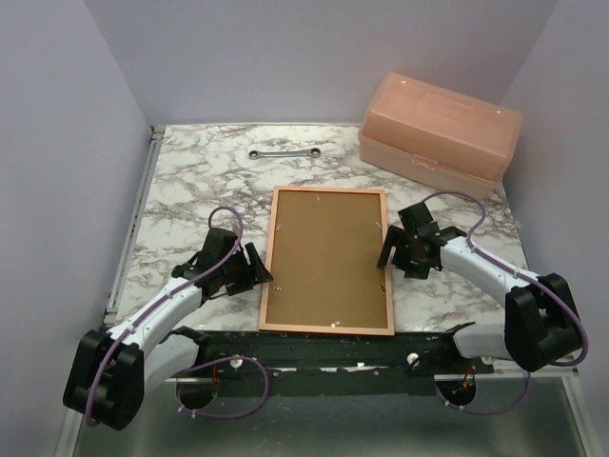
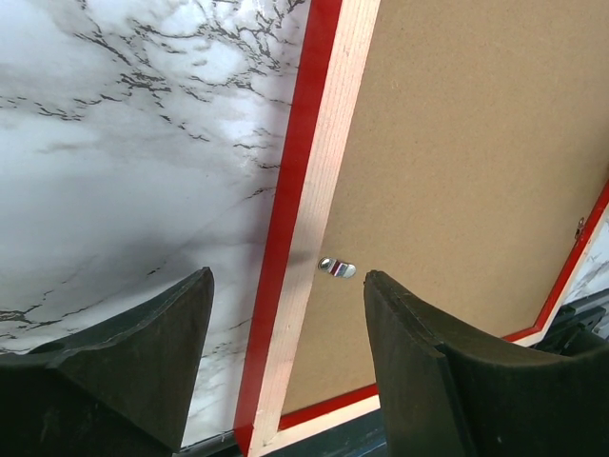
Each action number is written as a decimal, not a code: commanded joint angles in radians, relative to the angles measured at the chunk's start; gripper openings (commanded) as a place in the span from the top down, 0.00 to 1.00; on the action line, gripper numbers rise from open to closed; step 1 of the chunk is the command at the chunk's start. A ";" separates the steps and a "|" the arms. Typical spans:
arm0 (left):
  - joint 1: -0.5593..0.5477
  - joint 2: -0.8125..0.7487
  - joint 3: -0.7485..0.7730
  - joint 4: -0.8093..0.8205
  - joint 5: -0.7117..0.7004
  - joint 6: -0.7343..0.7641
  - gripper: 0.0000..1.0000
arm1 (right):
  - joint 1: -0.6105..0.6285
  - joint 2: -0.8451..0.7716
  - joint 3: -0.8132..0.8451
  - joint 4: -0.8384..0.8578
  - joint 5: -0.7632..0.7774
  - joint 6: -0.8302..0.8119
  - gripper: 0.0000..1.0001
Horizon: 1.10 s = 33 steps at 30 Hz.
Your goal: Put the photo into the frame
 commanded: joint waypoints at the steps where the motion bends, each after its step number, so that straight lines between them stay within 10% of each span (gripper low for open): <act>1: -0.003 0.012 0.021 0.002 -0.017 0.015 0.34 | -0.002 -0.007 -0.025 -0.027 0.036 -0.007 0.16; 14: -0.004 0.054 0.003 0.069 0.034 0.009 0.43 | 0.070 0.170 0.011 0.106 -0.187 -0.040 0.19; 33: -0.003 -0.004 0.042 -0.125 -0.175 0.045 0.40 | 0.222 0.144 0.124 -0.055 0.083 -0.016 0.15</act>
